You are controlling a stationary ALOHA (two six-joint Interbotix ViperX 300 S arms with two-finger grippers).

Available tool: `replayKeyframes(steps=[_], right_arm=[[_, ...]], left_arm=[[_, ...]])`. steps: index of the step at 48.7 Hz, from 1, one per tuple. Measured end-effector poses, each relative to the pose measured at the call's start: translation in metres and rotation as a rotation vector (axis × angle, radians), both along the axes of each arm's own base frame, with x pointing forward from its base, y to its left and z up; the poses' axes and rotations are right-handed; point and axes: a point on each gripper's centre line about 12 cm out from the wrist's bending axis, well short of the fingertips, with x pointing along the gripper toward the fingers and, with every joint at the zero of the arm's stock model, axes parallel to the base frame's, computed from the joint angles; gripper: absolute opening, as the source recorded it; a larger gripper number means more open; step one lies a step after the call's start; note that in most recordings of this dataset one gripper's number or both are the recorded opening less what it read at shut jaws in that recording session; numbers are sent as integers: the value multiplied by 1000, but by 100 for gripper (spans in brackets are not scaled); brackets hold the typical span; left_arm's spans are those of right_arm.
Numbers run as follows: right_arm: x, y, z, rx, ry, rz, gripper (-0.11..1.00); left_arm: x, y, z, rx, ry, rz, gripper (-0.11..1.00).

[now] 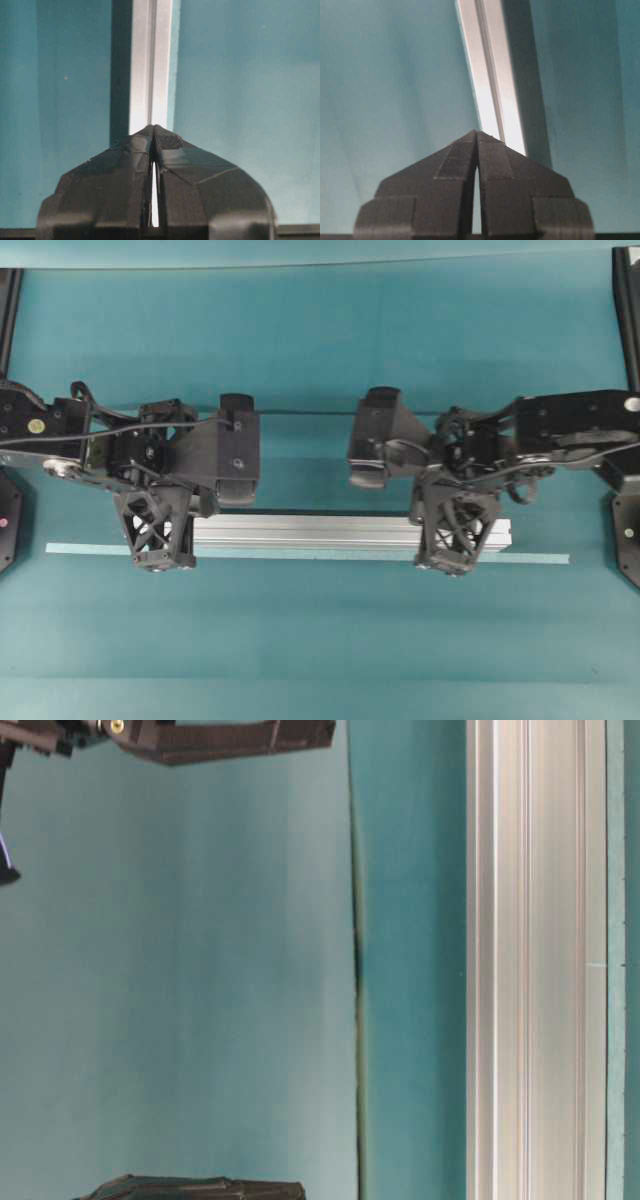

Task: Lift the metal rail with both hands.
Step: 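Lower both open grippers down around the silver rail near each end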

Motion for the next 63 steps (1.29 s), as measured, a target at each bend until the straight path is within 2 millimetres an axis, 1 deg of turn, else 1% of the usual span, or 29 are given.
replayKeyframes(steps=[4, 7, 10, 13, 17, 21, 23, 25, 28, 30, 31, 45, 63], right_arm=[[3, -1, -2, -8, 9, 10, 7], [4, -1, -5, -11, 17, 20, 13], [4, -1, -6, -14, 21, 32, 23], [3, -1, -7, -17, 24, 40, 38], [3, -1, -8, -19, 26, 44, 63], [2, 0, -10, -18, 40, 48, 86], [1, 0, -12, -19, 50, 53, 94], [0, 0, -14, -20, 61, 61, 98], [0, 1, -16, -24, 69, 75, 100], [0, 2, -18, -25, 75, 81, 99], [0, 2, -19, -26, 78, 84, 99], [3, 3, -32, -28, 99, 97, 99], [-5, 5, -54, -31, 99, 98, 99]], left_arm=[[0, 0, 0, 1, 0, -1, -1], [0, 0, 0, 1, 0, -3, -1], [-1, 0, -3, 3, 6, -6, 1], [-4, 1, -7, 5, 19, -10, 8], [-8, 0, -14, 9, 39, -20, 26], [-10, 0, -19, 14, 53, -33, 50], [-11, -1, -22, 15, 59, -36, 63], [-12, -1, -26, 15, 69, -39, 75], [-12, -2, -29, 17, 80, -43, 89], [-12, -2, -32, 18, 88, -46, 96], [-12, -2, -34, 18, 94, -48, 98], [-6, -2, -48, 23, 116, -58, 100], [-3, -3, -74, 16, 117, -49, 100]])
